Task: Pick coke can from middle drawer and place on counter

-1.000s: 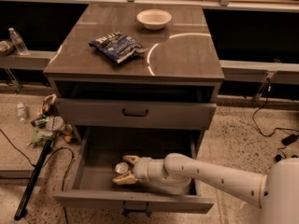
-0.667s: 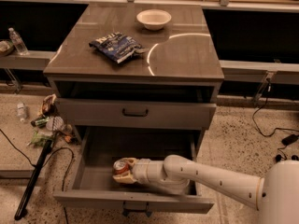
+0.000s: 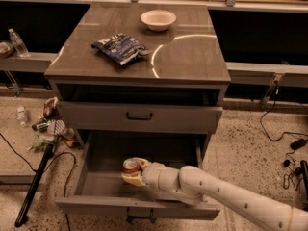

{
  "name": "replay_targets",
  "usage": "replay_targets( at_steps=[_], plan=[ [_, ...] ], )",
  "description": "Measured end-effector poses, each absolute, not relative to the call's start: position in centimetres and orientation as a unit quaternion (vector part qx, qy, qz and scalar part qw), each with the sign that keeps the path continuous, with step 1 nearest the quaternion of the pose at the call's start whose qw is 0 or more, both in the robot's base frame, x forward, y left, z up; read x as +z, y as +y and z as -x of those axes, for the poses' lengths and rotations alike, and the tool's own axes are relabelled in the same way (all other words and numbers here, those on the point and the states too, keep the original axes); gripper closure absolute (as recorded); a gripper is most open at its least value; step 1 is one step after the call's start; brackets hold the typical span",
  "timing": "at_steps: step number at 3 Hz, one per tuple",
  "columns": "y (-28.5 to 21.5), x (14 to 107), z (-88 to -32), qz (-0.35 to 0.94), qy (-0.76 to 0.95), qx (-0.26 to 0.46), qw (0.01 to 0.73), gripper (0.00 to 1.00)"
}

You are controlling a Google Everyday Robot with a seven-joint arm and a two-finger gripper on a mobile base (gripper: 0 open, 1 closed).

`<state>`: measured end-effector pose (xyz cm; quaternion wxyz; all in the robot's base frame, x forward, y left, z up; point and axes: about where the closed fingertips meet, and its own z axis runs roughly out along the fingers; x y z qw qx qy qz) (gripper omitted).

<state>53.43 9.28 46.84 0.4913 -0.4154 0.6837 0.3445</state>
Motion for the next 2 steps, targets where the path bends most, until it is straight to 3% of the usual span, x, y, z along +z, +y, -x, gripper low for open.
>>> replay_targets(
  at_steps=[2],
  plan=[
    [2.4, 59.8, -50.6, 0.344, 0.702, 0.286, 0.555, 1.00]
  ],
)
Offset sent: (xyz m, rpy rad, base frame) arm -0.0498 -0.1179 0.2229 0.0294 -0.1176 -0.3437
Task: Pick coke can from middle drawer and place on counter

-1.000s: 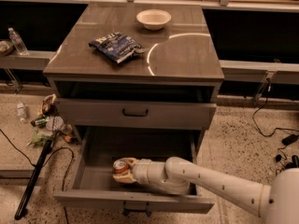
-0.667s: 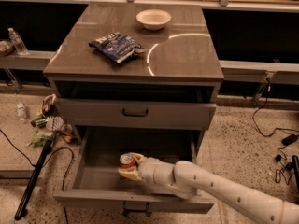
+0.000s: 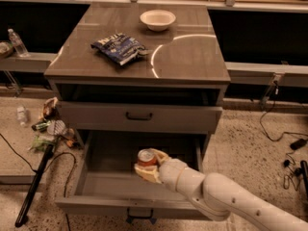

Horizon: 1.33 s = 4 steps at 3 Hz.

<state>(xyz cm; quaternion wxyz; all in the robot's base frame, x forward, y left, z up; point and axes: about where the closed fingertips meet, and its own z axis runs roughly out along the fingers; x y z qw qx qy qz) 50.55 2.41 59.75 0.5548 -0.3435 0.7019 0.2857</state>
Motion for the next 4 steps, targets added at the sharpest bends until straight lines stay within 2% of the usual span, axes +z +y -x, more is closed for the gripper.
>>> replay_targets(
  at_steps=[2, 3, 4],
  plan=[
    [-2.6, 76.6, -54.0, 0.317, 0.701, 0.256, 0.586, 1.00],
    [-2.2, 75.7, -53.7, 0.318, 0.701, 0.258, 0.583, 1.00],
    [-2.9, 80.4, -54.2, 0.336, 0.683, 0.232, 0.606, 1.00]
  ],
)
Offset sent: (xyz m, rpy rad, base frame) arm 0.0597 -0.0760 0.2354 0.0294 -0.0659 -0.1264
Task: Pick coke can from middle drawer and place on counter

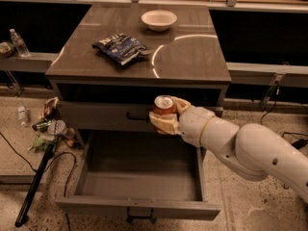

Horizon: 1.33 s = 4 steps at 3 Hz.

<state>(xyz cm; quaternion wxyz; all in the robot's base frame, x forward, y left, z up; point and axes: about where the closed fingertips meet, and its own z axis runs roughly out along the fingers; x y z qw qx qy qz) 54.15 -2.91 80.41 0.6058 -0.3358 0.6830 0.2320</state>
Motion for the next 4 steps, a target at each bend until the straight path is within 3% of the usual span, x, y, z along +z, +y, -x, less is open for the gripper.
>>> replay_targets(
  at_steps=[2, 4],
  plan=[
    [-4.6, 94.8, -58.7, 0.361, 0.656, 0.165, 0.642, 1.00],
    [-4.7, 99.5, -67.7, 0.373, 0.640, 0.155, 0.653, 1.00]
  ],
)
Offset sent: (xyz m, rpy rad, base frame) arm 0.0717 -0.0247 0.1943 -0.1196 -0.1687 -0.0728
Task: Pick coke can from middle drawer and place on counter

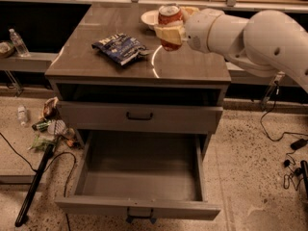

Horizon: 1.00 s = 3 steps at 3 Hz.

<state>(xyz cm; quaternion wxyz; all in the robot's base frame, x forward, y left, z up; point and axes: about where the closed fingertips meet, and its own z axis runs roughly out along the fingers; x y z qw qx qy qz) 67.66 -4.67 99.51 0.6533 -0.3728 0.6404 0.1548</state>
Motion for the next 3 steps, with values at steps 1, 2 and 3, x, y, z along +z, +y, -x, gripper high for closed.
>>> replay_targets(
  at_steps=[1, 2, 3],
  plan=[
    [-4.9, 97.6, -71.7, 0.368, 0.652, 0.157, 0.644, 1.00],
    [-5.2, 95.0, -75.0, 0.355, 0.670, 0.168, 0.630, 0.85],
    [-5.6, 92.1, -77.2, 0.338, 0.690, 0.175, 0.616, 0.61]
  ],
)
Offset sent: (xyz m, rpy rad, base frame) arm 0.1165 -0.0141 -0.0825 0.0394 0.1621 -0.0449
